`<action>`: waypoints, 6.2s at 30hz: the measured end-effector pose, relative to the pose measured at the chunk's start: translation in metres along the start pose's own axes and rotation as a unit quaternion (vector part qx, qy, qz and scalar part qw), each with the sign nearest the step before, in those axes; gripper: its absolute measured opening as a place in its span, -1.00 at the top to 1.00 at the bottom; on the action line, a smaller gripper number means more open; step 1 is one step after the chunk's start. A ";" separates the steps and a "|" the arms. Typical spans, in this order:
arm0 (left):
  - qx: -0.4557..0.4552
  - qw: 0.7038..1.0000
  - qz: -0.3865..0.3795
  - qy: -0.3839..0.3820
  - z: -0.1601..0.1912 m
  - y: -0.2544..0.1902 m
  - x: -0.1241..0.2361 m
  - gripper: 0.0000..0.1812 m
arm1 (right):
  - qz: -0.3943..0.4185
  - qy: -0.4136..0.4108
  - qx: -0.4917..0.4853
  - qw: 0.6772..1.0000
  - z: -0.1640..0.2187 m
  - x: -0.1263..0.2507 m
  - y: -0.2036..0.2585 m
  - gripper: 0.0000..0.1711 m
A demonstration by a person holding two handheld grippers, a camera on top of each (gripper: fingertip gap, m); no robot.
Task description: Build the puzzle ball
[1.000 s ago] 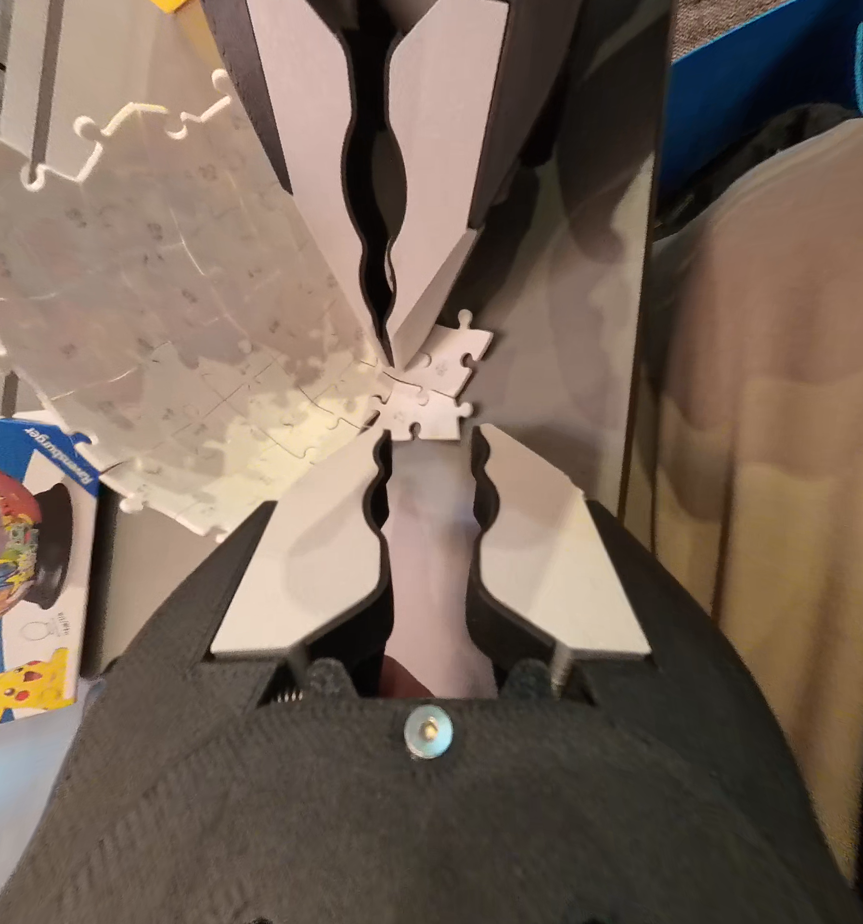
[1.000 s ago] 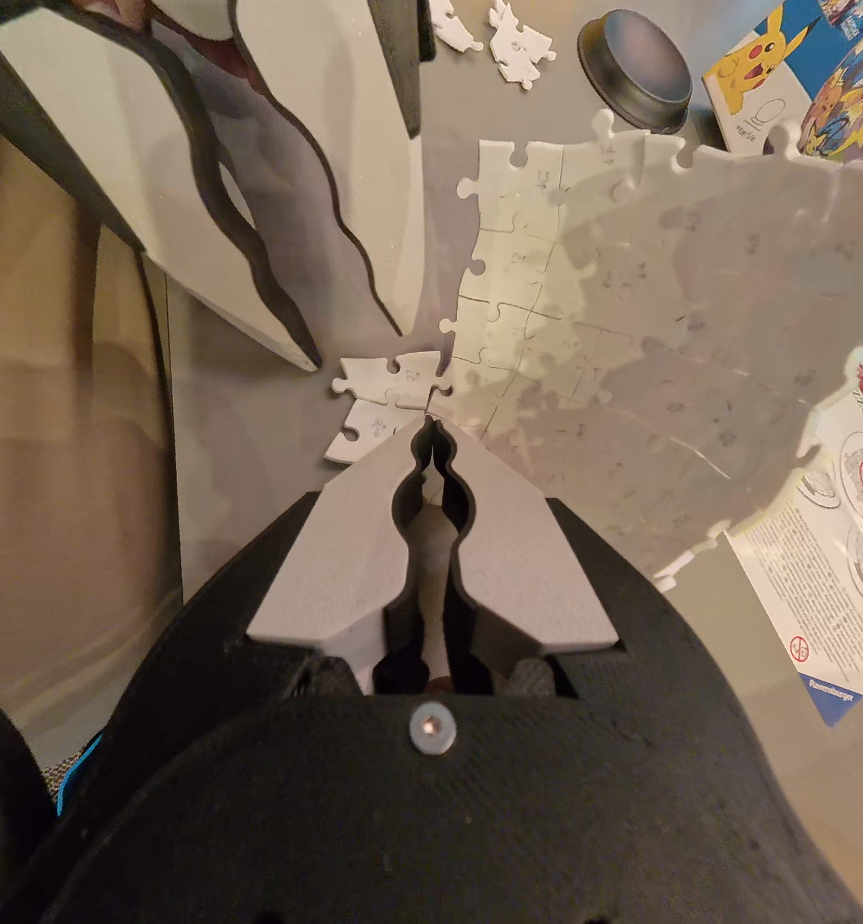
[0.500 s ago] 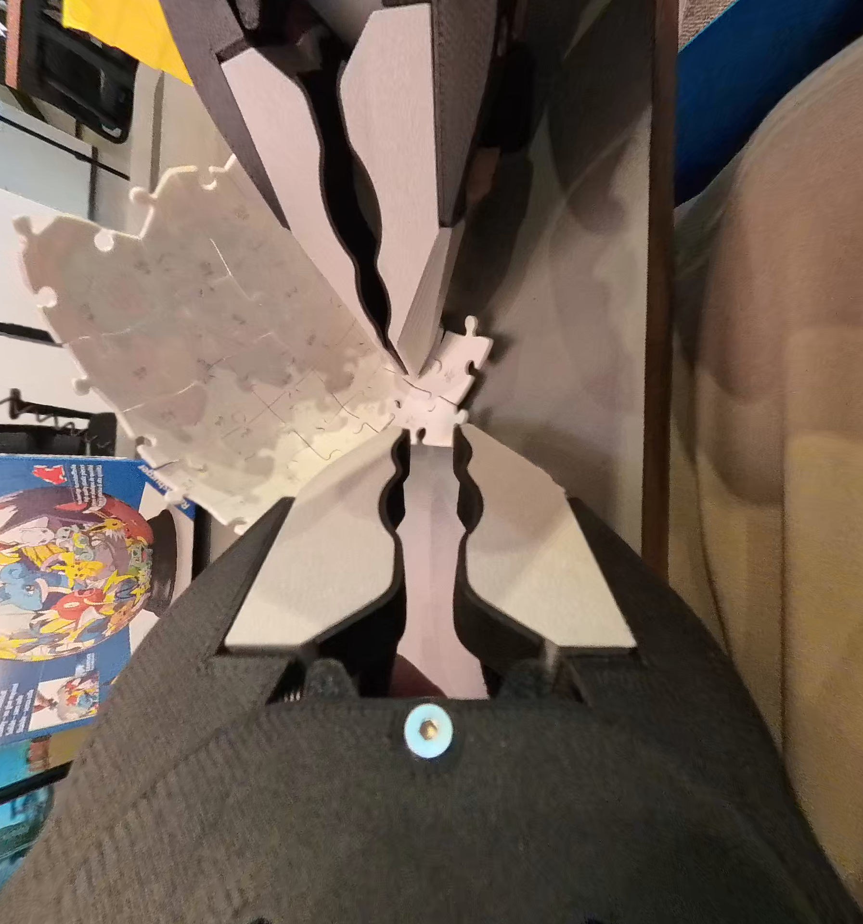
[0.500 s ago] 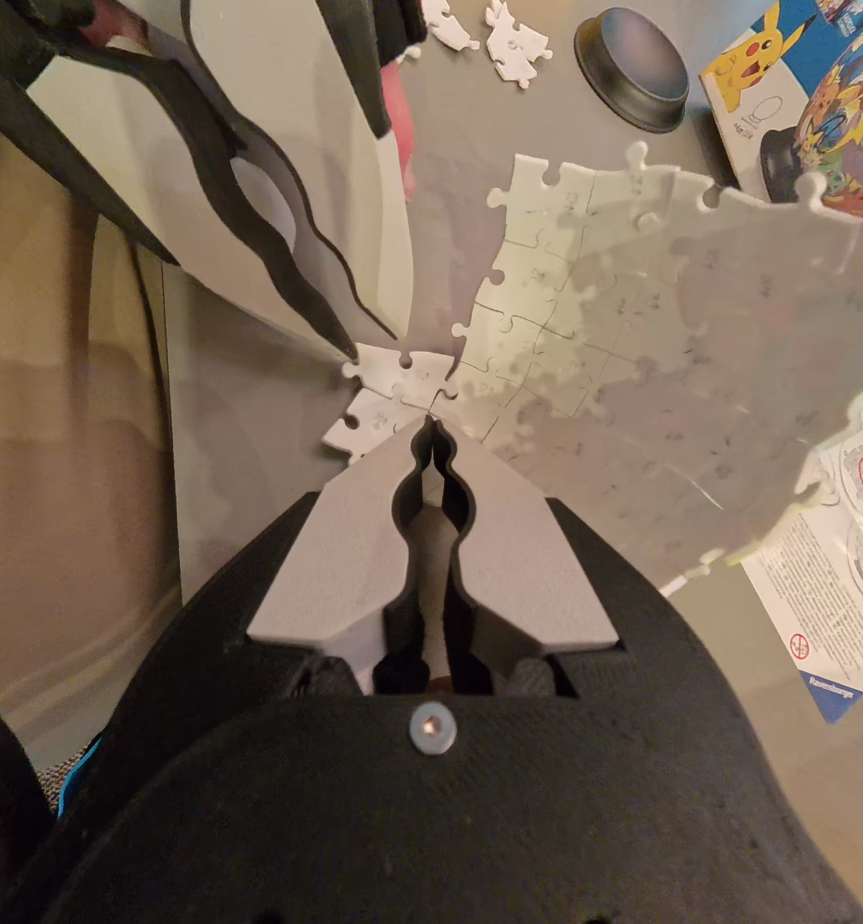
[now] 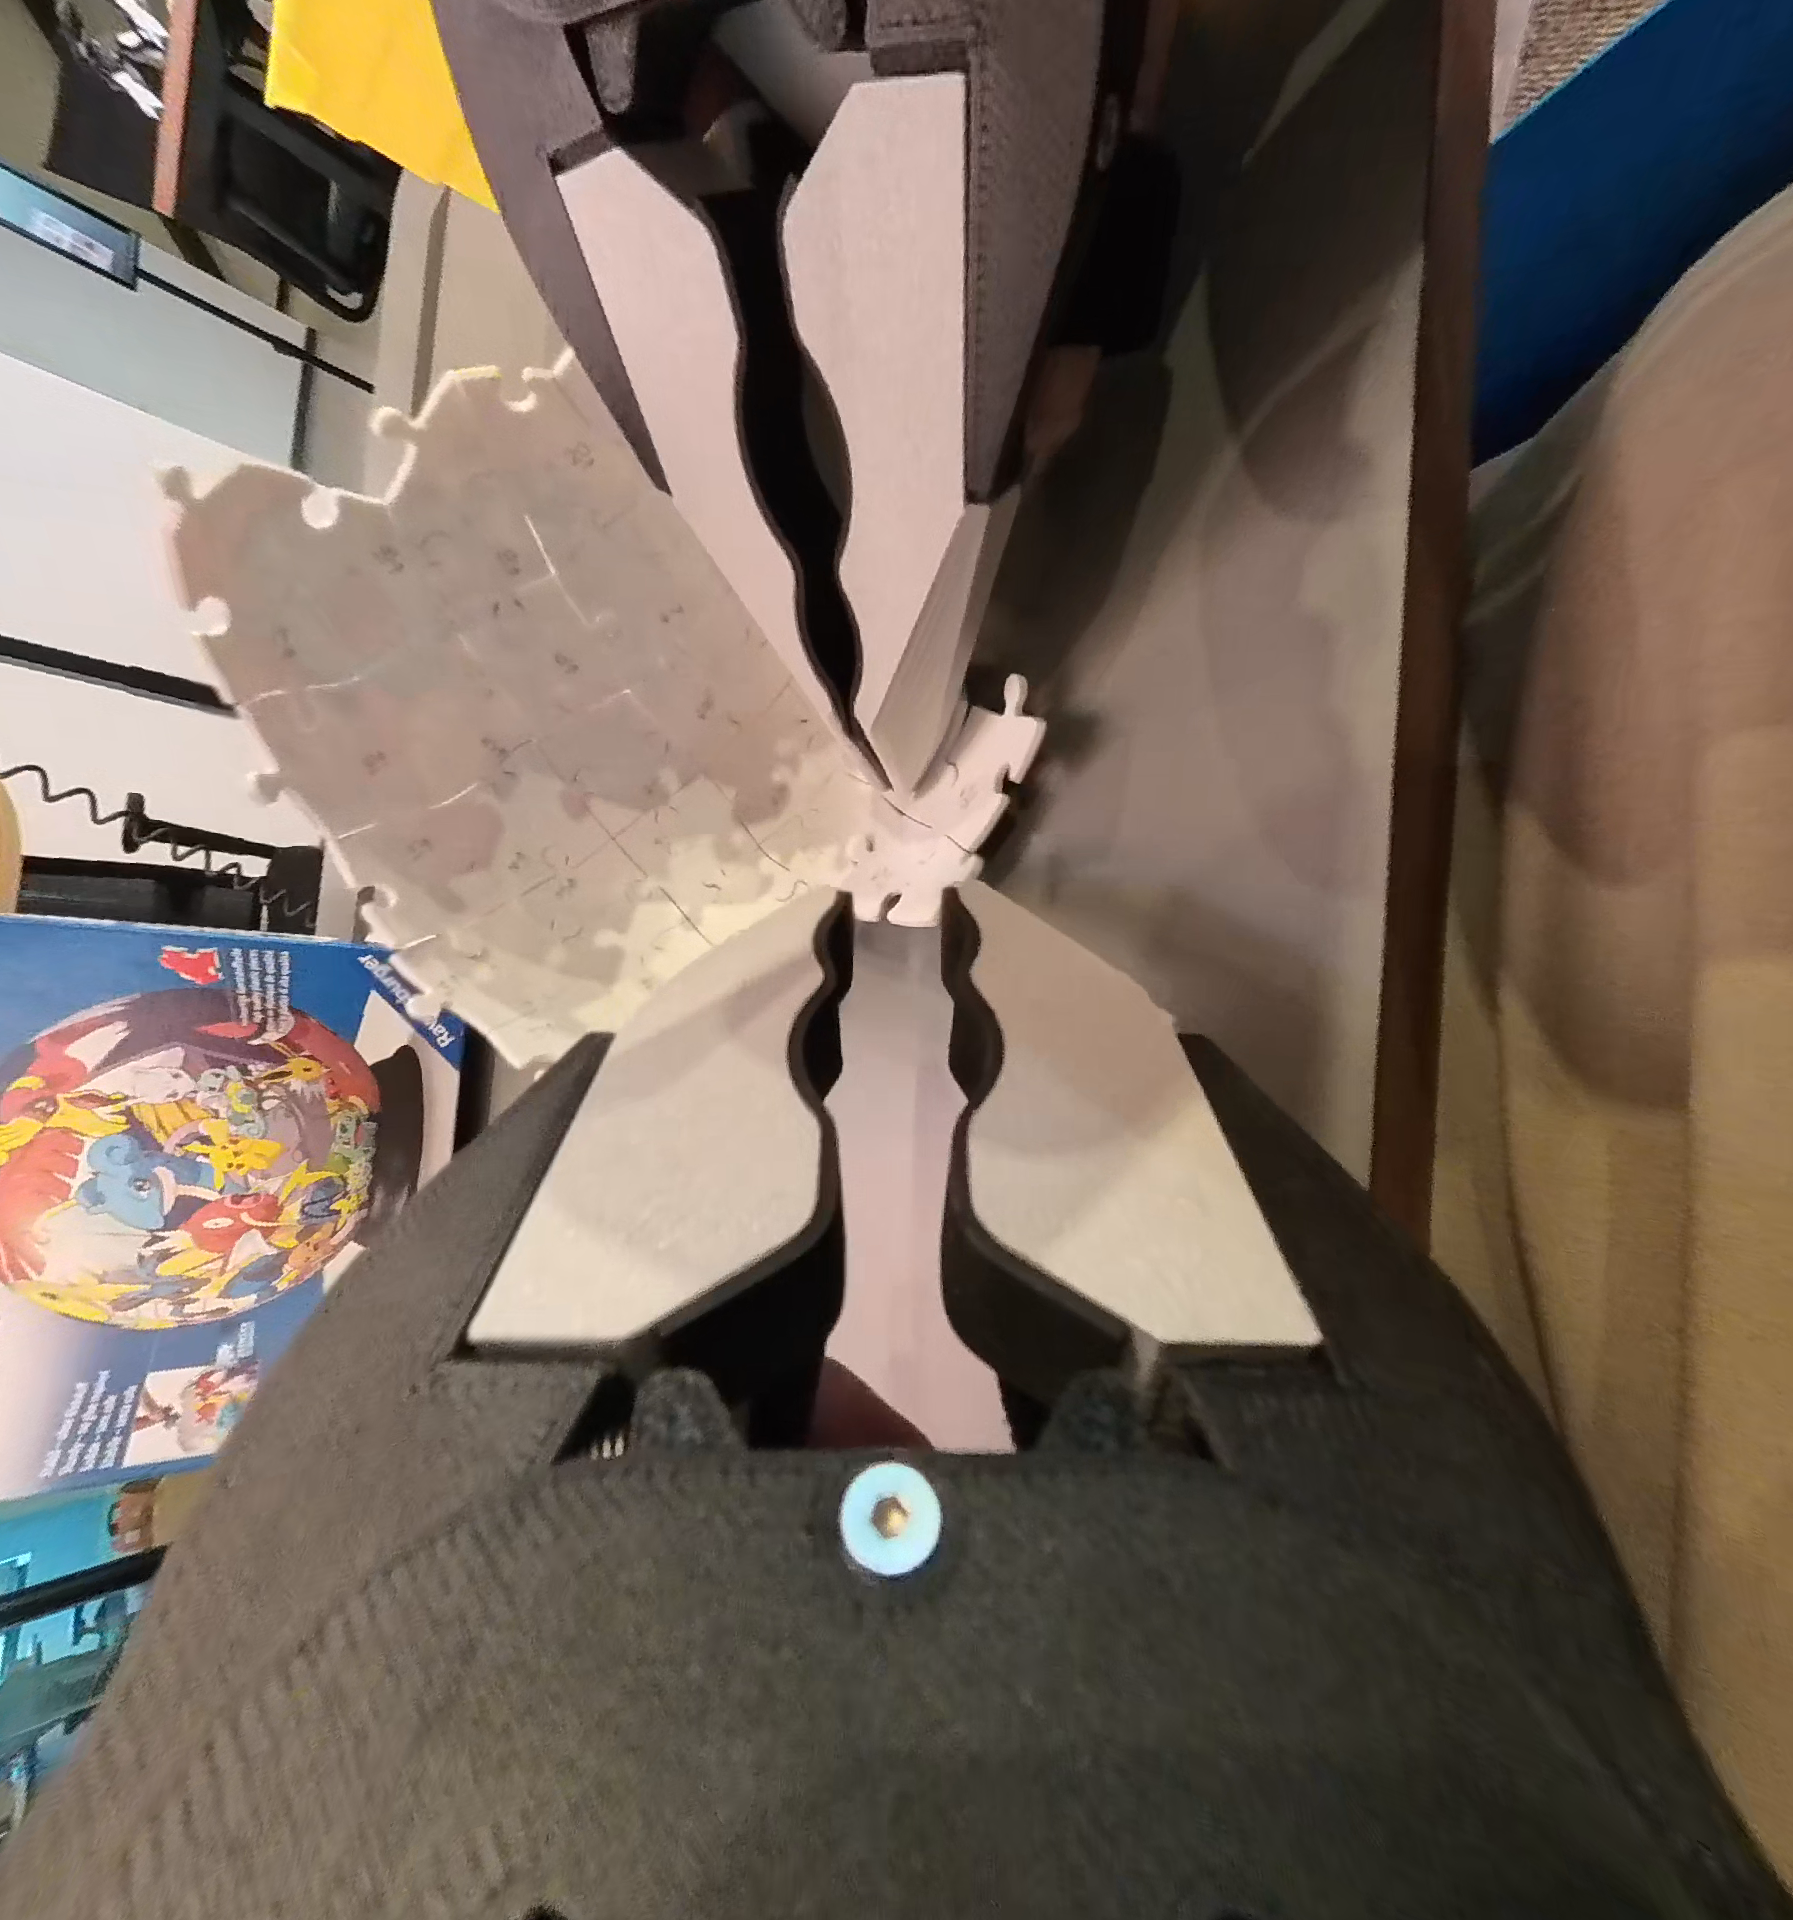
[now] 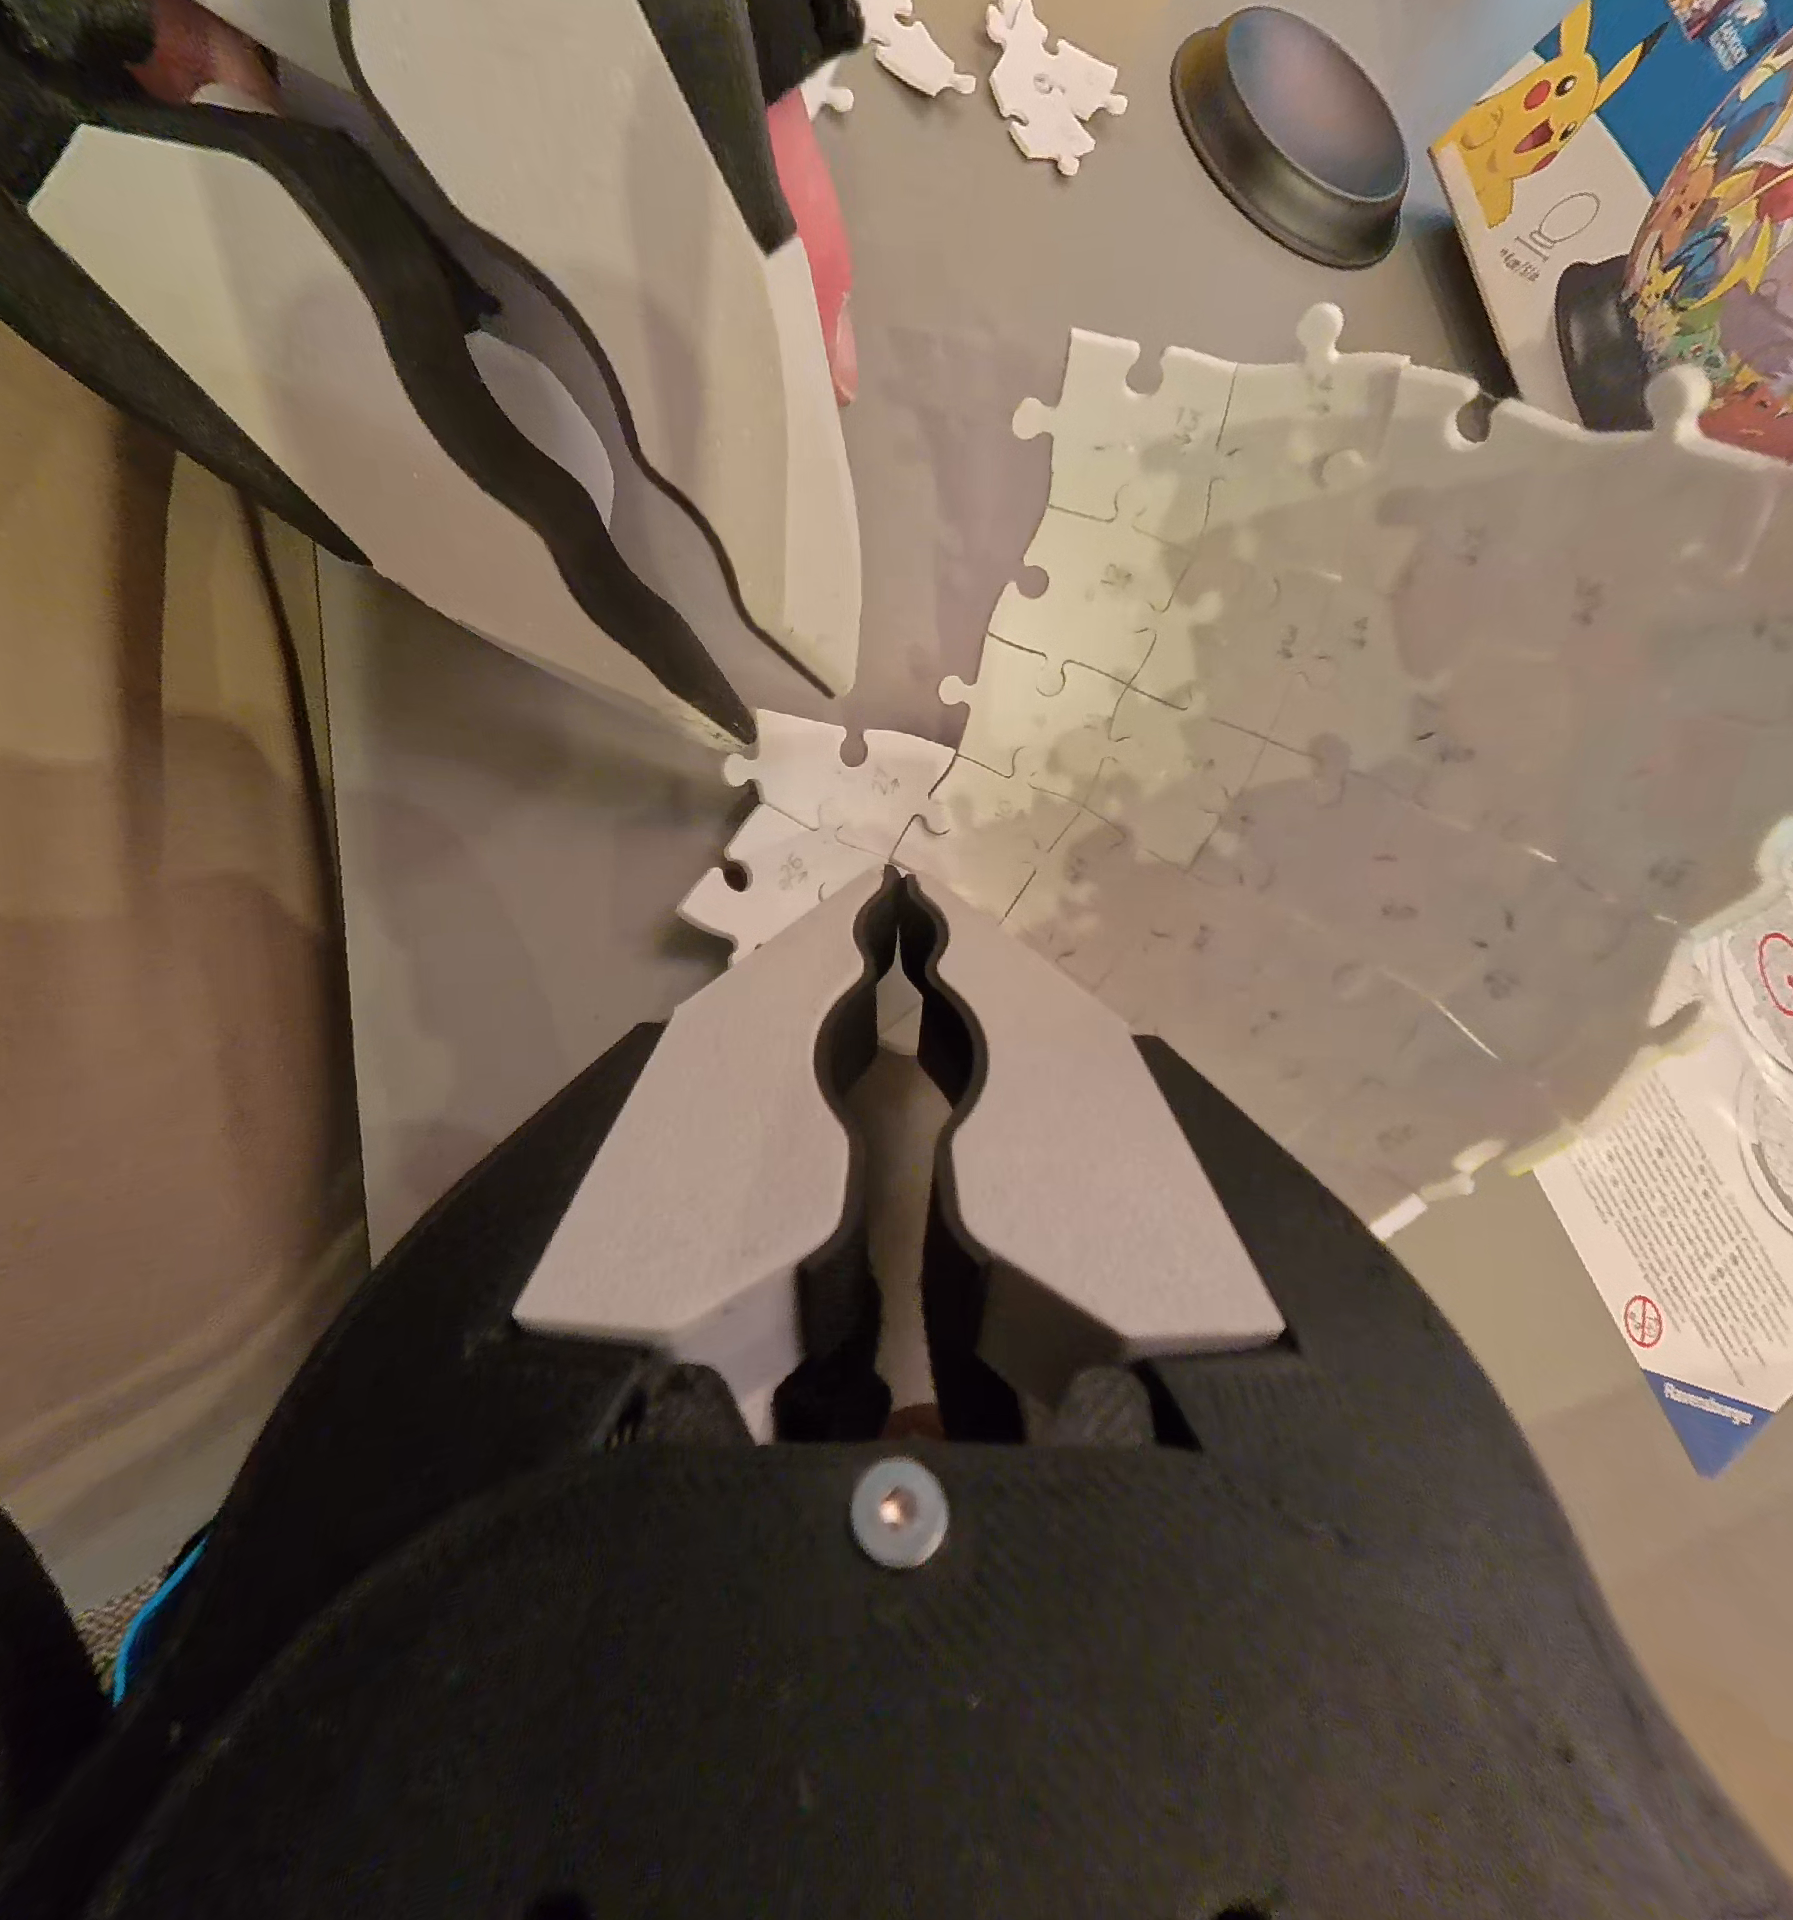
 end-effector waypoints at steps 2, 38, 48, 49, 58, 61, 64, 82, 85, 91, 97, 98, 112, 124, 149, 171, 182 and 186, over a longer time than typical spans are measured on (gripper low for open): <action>0.012 1.000 0.004 0.003 0.001 0.001 -0.001 0.83 | 0.000 0.000 0.000 1.000 0.000 0.000 0.000 1.00; 0.094 0.995 0.014 0.038 0.001 0.018 -0.021 0.88 | -0.005 0.014 -0.044 0.999 0.000 0.001 -0.001 1.00; 0.027 0.997 0.004 0.065 0.003 0.016 -0.037 1.00 | -0.005 0.012 -0.037 0.999 0.000 0.001 0.000 1.00; 0.021 0.997 0.004 0.067 0.003 0.017 -0.039 1.00 | -0.005 0.012 -0.037 0.999 0.000 0.001 0.000 1.00; -0.068 0.993 0.020 0.090 0.001 0.015 -0.043 1.00 | -0.006 0.013 -0.034 0.999 -0.001 0.000 0.000 1.00; -0.094 0.990 0.043 0.100 0.000 0.017 -0.044 1.00 | -0.005 0.014 -0.033 0.999 -0.002 0.000 0.001 1.00; -0.119 0.986 0.051 0.106 -0.001 0.017 -0.045 1.00 | -0.002 0.014 -0.032 0.999 -0.003 0.000 0.000 1.00; -0.098 0.984 0.067 0.136 -0.005 0.019 -0.047 1.00 | -0.040 -0.004 -0.090 0.995 0.003 0.029 0.007 1.00; -0.088 0.984 0.066 0.141 -0.003 0.021 -0.046 1.00 | -0.042 -0.010 -0.098 0.994 0.003 0.030 0.006 1.00; -0.071 0.990 0.047 0.111 -0.010 0.027 -0.038 1.00 | -0.021 -0.031 -0.096 0.995 -0.003 0.039 0.000 1.00; -0.023 0.998 0.053 0.018 -0.025 0.023 -0.006 1.00 | 0.021 -0.053 -0.078 0.995 -0.010 0.047 -0.006 1.00; -0.020 0.998 0.051 0.008 -0.025 0.019 -0.003 0.98 | 0.029 -0.051 -0.071 0.996 -0.010 0.047 -0.008 1.00; -0.047 0.991 -0.127 -0.003 -0.031 0.040 -0.010 0.55 | 0.058 -0.057 -0.046 0.996 0.000 0.062 -0.029 0.98; 0.008 0.994 -0.055 0.095 -0.018 0.043 -0.051 0.70 | 0.097 -0.059 -0.055 0.992 0.011 0.076 -0.056 0.98; -0.041 0.995 0.070 0.063 0.003 0.052 -0.036 0.62 | 0.043 0.008 0.156 0.987 -0.006 0.058 -0.033 0.57; -0.051 0.992 0.107 0.037 -0.021 0.038 -0.045 0.61 | 0.011 0.030 0.156 0.987 -0.005 0.041 -0.030 0.99; -0.045 0.997 0.051 0.044 -0.021 0.038 -0.058 0.96 | 0.018 0.064 0.186 0.980 -0.004 0.041 -0.032 0.97; -0.060 0.995 0.062 0.045 -0.020 0.038 -0.058 0.96 | 0.025 0.077 0.208 0.975 -0.007 0.041 -0.035 0.92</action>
Point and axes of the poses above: each gripper's, where its closed fingertips meet, x back along the fingers, z out of its underside, y = z × x across the jaws, the point moved 7 cm from there along x, back along the fingers, and after that the axes turned 7 degrees about -y, right-handed, at the moved point
